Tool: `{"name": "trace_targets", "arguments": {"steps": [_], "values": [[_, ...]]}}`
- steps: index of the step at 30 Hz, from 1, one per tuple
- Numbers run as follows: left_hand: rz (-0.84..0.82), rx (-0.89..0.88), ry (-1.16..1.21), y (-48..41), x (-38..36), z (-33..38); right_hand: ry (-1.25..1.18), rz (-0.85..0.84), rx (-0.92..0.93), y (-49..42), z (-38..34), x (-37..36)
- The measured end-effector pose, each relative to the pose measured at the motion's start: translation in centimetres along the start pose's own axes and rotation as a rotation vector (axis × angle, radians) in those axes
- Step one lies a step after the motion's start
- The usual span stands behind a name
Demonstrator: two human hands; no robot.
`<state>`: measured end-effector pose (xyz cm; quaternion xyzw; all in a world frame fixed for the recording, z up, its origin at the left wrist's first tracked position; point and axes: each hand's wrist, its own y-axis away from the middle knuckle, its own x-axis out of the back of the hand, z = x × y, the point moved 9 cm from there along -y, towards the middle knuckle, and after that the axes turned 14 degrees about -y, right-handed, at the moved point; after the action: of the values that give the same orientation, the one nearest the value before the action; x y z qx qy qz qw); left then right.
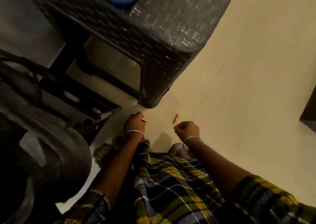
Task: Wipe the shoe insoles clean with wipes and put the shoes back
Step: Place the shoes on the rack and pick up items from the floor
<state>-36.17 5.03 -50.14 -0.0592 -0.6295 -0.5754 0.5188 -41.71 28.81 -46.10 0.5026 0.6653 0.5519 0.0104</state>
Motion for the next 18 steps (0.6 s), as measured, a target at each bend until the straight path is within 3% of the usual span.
{"name": "trace_targets", "arguments": {"steps": [4,9,12,15,18], "values": [[-0.115,-0.182,-0.186,-1.8,-3.6,0.2,0.025,-0.014,0.019,-1.2,-0.3,0.2],[-0.051,-0.35,-0.502,-2.7,-3.6,1.4,0.049,-0.007,0.045,-1.3,0.1,1.1],[-0.096,-0.367,-0.599,-3.5,-4.0,1.3,0.071,-0.04,0.044,-0.9,0.9,0.8],[-0.182,-0.27,-0.452,-4.0,-3.5,0.8,0.046,-0.035,0.002,-1.5,1.7,0.5],[-0.093,-0.136,0.013,-3.6,-1.5,0.7,-0.062,0.011,-0.088,-3.2,2.8,0.0]]}}
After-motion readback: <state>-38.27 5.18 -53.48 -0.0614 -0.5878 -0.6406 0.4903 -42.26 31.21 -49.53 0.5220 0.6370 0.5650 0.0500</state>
